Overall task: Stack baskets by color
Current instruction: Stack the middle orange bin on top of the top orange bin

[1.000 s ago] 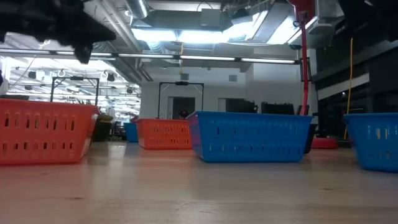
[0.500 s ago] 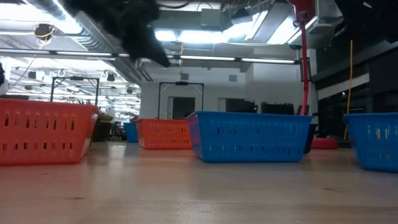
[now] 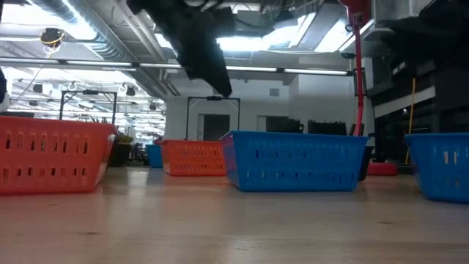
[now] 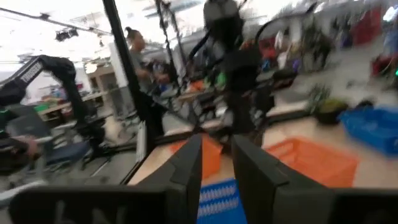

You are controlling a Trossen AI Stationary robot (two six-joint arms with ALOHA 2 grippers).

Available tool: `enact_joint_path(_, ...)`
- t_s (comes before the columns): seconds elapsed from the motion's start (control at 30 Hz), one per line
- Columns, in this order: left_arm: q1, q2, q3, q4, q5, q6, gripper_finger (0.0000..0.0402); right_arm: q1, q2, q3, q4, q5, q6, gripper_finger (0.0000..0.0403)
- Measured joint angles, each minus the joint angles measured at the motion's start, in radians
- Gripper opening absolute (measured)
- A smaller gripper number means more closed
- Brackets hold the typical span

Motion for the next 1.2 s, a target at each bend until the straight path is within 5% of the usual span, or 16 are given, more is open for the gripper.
enact_joint_path(0.17, 0.025, 0.054, 0.0, -0.006, 0.007, -0.083, 0.0102, 0.0, 0.002, 0.0, -0.096, -0.089, 0.064, 0.0088)
enact_joint_path(0.83, 0.07, 0.231, 0.001, -0.034, 0.014, -0.117, 0.0099, 0.0, 0.002, 0.0, -0.154, -0.091, 0.084, 0.0088)
enact_joint_path(1.2, 0.047, 0.208, 0.009, -0.069, -0.012, -0.128, 0.0003, 0.0, 0.002, 0.0, -0.162, -0.091, 0.084, 0.0088)
